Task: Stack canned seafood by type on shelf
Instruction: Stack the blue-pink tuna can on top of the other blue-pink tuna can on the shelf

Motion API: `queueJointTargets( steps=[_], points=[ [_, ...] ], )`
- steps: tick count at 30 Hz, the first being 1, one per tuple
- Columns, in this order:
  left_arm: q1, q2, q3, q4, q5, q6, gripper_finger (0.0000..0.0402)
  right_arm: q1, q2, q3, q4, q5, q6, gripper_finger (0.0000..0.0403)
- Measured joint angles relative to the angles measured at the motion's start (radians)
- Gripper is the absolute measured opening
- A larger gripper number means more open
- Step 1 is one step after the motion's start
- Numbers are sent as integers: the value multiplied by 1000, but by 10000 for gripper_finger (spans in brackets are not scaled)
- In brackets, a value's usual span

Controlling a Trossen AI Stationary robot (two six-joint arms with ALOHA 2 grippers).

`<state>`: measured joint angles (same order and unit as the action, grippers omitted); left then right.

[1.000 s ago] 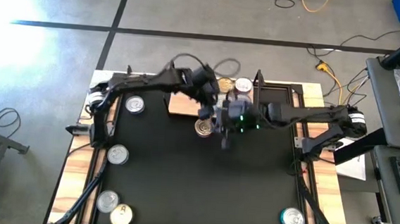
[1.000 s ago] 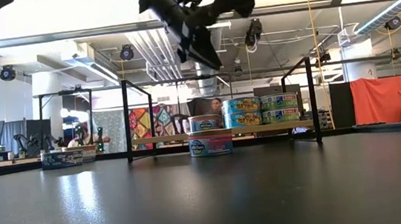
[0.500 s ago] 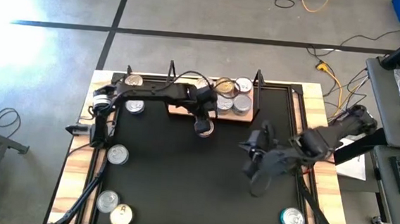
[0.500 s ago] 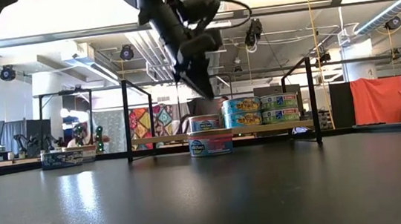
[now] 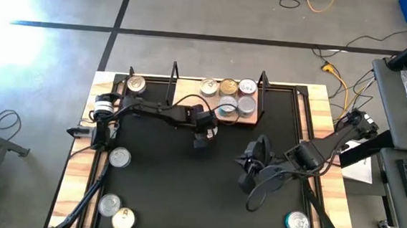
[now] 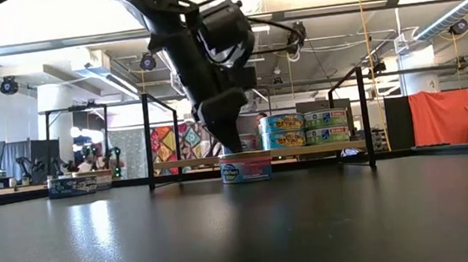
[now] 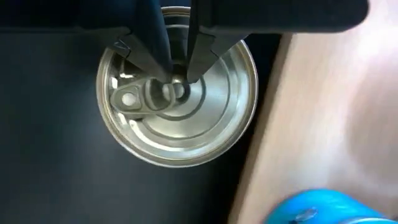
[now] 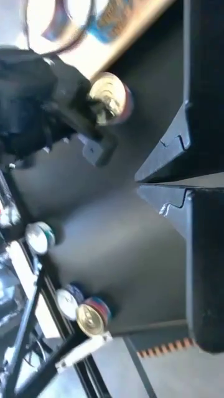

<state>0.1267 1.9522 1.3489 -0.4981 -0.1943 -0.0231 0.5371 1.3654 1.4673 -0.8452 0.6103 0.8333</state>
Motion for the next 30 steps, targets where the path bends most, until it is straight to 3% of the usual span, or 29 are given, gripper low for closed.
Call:
queueJointTargets(
  steps=[7,14,23,30],
  points=[
    [-129,-26,-59,35,74,-58,37,27,6,0,-20,-36,64,9],
    [-323,-52,-43,-4,95,-184,37,46,-10,0,-165,-137,-32,9],
    [-444,-73,50,-11,27,-437,38,98,-17,-18,-356,-148,-125,9],
    [-456,-73,191,-278,28,-522,55,235,-17,-121,-480,-63,71,9]
  ],
)
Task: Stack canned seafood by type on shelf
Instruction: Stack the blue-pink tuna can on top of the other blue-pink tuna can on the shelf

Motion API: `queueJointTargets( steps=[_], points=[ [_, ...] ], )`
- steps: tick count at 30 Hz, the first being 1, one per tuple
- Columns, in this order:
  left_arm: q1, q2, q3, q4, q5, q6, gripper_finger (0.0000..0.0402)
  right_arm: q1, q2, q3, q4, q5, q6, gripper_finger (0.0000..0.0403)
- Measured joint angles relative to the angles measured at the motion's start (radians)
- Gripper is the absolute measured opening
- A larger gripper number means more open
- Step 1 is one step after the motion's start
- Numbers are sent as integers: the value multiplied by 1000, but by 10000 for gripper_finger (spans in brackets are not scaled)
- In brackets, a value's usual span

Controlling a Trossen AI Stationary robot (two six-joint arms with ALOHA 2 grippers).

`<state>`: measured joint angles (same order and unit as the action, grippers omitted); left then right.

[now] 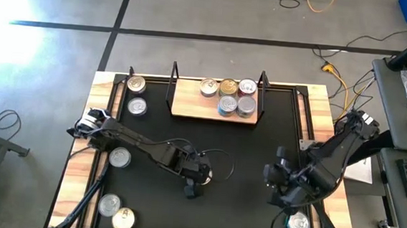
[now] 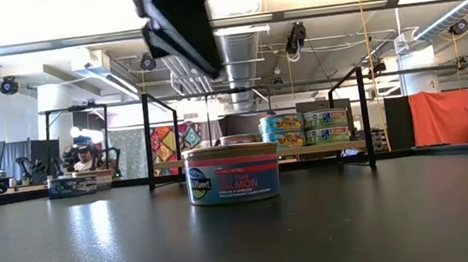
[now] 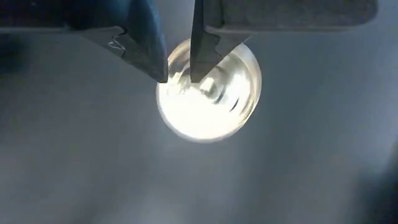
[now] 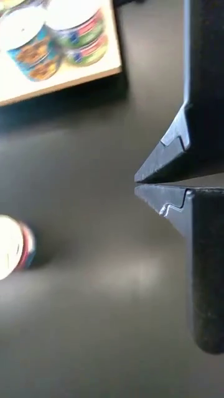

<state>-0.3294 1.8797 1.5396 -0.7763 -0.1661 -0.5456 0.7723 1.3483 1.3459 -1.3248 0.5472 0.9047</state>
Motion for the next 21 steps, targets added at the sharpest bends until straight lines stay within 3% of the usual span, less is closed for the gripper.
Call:
queueJointTargets(
  steps=[4,6,10,15,21],
  points=[
    [2,0,51,-196,-10,-8,56,36,0,-69,-24,13,211,9],
    [3,0,60,-280,-25,-97,53,41,0,-100,-30,-10,315,9],
    [2,0,54,-310,-35,-104,48,41,0,-139,-29,-106,420,9],
    [12,0,-7,-315,-61,-112,47,58,0,-142,-12,-37,417,13],
    [11,-18,-138,-246,-37,-42,47,52,0,-141,101,88,248,37]
  ],
)
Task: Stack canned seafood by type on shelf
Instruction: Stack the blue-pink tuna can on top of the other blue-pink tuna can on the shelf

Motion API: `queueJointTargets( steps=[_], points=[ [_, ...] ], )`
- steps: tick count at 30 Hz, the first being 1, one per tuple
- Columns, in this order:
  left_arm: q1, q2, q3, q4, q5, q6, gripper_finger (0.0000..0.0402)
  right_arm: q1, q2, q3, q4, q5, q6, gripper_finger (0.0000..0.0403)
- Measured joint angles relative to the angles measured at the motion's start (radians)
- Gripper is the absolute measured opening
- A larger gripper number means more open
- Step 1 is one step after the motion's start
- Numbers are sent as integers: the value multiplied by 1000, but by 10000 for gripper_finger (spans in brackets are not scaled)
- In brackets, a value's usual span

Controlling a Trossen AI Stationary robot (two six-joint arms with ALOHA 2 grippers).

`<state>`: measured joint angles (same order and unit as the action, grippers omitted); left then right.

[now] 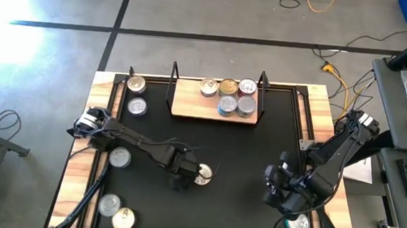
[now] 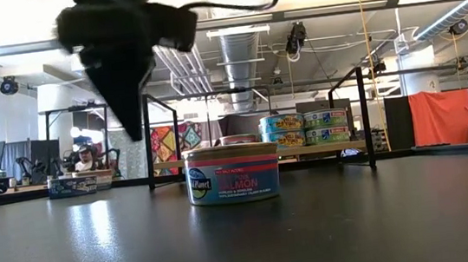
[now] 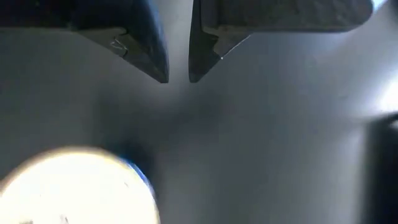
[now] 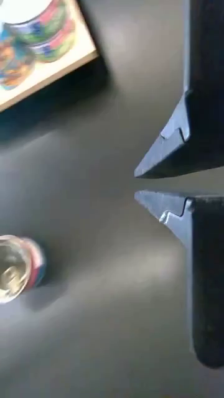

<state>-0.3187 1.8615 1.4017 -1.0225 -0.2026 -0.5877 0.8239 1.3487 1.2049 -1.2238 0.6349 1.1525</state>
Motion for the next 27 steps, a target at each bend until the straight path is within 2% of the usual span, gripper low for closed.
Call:
queueJointTargets(
  steps=[5,8,13,17,20,24,27],
  points=[
    [-1,-60,-165,224,30,102,47,-41,0,0,38,19,-39,82],
    [3,-100,-269,357,37,104,47,-49,0,-8,41,1,-22,117],
    [1,-169,-424,514,47,-3,60,-81,0,-68,58,-156,-27,169],
    [2,-198,-525,640,62,-73,93,-87,0,-141,149,-144,40,198],
    [2,-203,-562,739,117,-110,127,-94,0,-199,317,-113,78,218],
    [-16,-198,-565,814,122,-118,180,-105,0,-274,597,-117,40,255],
    [-30,-198,-565,831,104,-112,223,-112,0,-308,710,-119,-5,289]
  ],
)
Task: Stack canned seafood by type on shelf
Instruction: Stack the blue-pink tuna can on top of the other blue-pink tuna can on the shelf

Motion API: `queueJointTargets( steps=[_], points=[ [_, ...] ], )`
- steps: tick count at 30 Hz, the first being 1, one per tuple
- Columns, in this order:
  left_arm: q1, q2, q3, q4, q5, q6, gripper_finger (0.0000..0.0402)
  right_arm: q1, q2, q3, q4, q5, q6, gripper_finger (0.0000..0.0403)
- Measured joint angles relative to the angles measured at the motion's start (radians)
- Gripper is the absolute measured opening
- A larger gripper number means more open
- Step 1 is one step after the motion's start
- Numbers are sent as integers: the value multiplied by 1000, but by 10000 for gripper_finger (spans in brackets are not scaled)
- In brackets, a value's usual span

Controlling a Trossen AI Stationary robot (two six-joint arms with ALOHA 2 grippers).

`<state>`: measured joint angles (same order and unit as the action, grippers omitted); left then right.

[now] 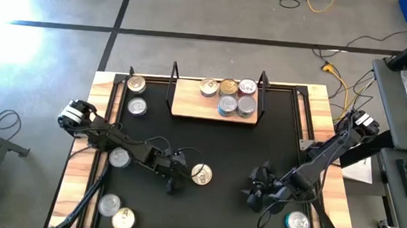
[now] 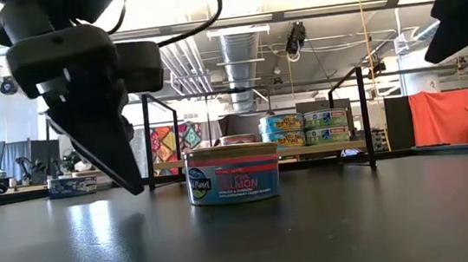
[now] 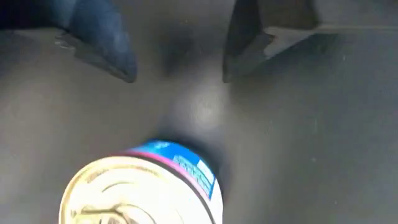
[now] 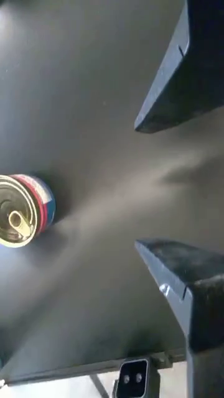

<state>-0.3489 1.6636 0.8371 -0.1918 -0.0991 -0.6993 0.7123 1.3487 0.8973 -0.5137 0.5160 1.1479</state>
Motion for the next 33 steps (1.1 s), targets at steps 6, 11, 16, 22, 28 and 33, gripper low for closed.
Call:
queueJointTargets(
  steps=[6,11,16,22,28,33],
  points=[
    [-8,5,0,-2,4,4,312,-19,0,-15,25,2,-32,357],
    [-8,5,0,7,-46,155,359,-25,2,-16,26,4,-100,391],
    [-5,5,0,9,-176,436,372,-40,15,-17,25,2,-253,398],
    [12,5,0,10,-214,609,372,-38,16,-17,25,-7,-239,399],
    [13,5,0,17,-204,608,372,-38,16,-17,25,-19,-338,399],
    [12,5,14,76,-270,437,369,-39,16,-17,26,-21,-341,399]
  ],
)
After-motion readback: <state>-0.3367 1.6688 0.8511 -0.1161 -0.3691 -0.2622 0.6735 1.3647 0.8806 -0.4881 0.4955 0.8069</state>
